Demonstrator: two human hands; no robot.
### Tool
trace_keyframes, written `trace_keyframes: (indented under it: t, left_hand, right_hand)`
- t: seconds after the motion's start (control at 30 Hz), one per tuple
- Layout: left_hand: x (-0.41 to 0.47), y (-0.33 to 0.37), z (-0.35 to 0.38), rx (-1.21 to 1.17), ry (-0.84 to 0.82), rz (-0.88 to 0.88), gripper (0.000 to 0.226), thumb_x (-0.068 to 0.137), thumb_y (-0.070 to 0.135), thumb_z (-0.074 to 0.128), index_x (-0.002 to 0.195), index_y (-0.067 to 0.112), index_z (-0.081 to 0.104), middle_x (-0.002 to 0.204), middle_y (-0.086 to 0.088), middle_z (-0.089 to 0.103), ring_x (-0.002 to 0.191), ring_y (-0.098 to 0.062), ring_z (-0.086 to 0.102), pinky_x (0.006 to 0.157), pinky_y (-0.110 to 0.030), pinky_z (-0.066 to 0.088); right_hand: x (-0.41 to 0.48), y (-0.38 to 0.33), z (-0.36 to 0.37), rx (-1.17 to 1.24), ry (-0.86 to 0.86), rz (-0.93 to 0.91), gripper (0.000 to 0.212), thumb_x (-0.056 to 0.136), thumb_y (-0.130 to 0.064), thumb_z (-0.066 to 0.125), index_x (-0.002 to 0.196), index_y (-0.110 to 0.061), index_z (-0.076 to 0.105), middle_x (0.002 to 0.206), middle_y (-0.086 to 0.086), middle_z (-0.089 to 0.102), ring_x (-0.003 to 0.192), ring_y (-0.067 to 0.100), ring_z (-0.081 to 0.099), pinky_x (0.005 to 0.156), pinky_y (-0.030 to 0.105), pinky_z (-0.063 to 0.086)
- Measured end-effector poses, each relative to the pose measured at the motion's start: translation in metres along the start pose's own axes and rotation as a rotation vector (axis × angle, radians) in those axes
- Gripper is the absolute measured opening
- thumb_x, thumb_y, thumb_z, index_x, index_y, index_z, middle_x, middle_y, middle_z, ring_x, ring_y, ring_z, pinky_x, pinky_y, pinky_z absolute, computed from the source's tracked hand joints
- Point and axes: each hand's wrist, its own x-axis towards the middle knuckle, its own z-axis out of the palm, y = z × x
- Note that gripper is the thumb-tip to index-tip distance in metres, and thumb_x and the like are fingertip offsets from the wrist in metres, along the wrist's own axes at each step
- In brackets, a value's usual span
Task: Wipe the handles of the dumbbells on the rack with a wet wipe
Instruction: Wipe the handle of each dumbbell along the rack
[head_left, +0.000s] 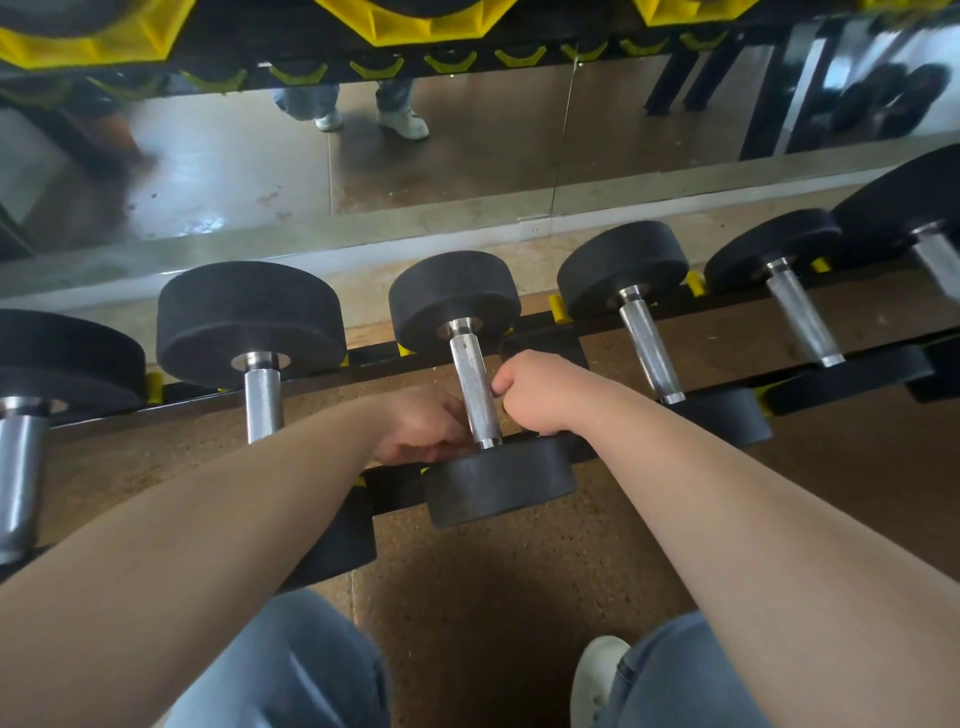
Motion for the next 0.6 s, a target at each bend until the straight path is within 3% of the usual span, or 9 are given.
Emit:
trace_keyframes:
  t: [0.1, 0.2, 0.27, 0.37, 0.43, 0.53, 0.6]
  left_hand:
    - [0.016, 0.0, -0.014, -0.335, 0.176, 0.124, 0.027, 0.099, -0.008, 0.055, 0.118, 0.003, 0.07, 0.118, -0.014, 0.074, 0.102, -0.018, 0.073, 0.078, -0.024, 0.061]
    - [0.024, 0.003, -0.023, -0.561, 0.307, 0.21, 0.027, 0.102, -0.002, 0.054, 0.123, 0.004, 0.069, 0.129, -0.017, 0.069, 0.111, -0.02, 0.068, 0.084, -0.026, 0.058]
    - [0.019, 0.002, -0.017, -0.495, 0.206, 0.18, 0.031, 0.102, -0.004, 0.053, 0.129, 0.006, 0.066, 0.129, -0.015, 0.069, 0.112, -0.02, 0.068, 0.086, -0.027, 0.058]
    - [0.008, -0.001, -0.002, 0.023, 0.041, 0.016, 0.033, 0.101, -0.003, 0.053, 0.127, 0.015, 0.063, 0.116, -0.007, 0.071, 0.095, -0.014, 0.069, 0.068, -0.019, 0.058]
    - [0.004, 0.002, 0.003, 0.227, 0.019, -0.009, 0.026, 0.103, 0.002, 0.052, 0.119, 0.021, 0.063, 0.106, -0.001, 0.071, 0.082, -0.009, 0.067, 0.058, -0.015, 0.054]
    - [0.007, 0.001, -0.002, 0.058, -0.012, 0.0, 0.027, 0.102, -0.002, 0.054, 0.119, 0.013, 0.067, 0.111, -0.005, 0.073, 0.092, -0.012, 0.072, 0.073, -0.019, 0.059]
    - [0.017, -0.002, -0.009, -0.153, 0.061, 0.09, 0.028, 0.101, -0.006, 0.054, 0.122, 0.007, 0.066, 0.119, -0.011, 0.072, 0.106, -0.018, 0.072, 0.086, -0.026, 0.06]
  right_hand:
    - [-0.001, 0.001, -0.003, 0.002, 0.0, 0.0, 0.035, 0.101, -0.011, 0.049, 0.13, -0.018, 0.067, 0.12, 0.007, 0.067, 0.094, 0.023, 0.068, 0.081, 0.036, 0.062]
    - [-0.001, 0.004, -0.004, 0.024, 0.029, 0.007, 0.036, 0.101, -0.011, 0.052, 0.132, -0.022, 0.066, 0.118, 0.006, 0.066, 0.089, 0.024, 0.069, 0.08, 0.038, 0.063]
    - [-0.001, 0.005, -0.004, 0.032, 0.04, 0.022, 0.038, 0.1, -0.01, 0.052, 0.134, -0.023, 0.065, 0.12, 0.006, 0.065, 0.088, 0.024, 0.068, 0.079, 0.038, 0.063]
    - [-0.004, 0.005, -0.003, 0.011, 0.024, 0.019, 0.039, 0.099, -0.008, 0.05, 0.133, -0.021, 0.066, 0.122, 0.007, 0.066, 0.094, 0.024, 0.067, 0.083, 0.036, 0.061]
    - [-0.007, 0.005, -0.004, -0.009, 0.005, 0.001, 0.038, 0.1, -0.009, 0.05, 0.134, -0.019, 0.066, 0.127, 0.007, 0.066, 0.105, 0.024, 0.065, 0.089, 0.033, 0.056]
    - [-0.008, 0.008, -0.005, -0.019, -0.01, -0.022, 0.037, 0.102, -0.009, 0.052, 0.135, -0.019, 0.066, 0.132, 0.005, 0.065, 0.113, 0.025, 0.064, 0.096, 0.035, 0.055]
    - [-0.006, 0.012, -0.006, -0.005, -0.004, -0.021, 0.041, 0.101, -0.006, 0.053, 0.135, -0.024, 0.066, 0.135, 0.004, 0.063, 0.109, 0.026, 0.064, 0.089, 0.037, 0.059]
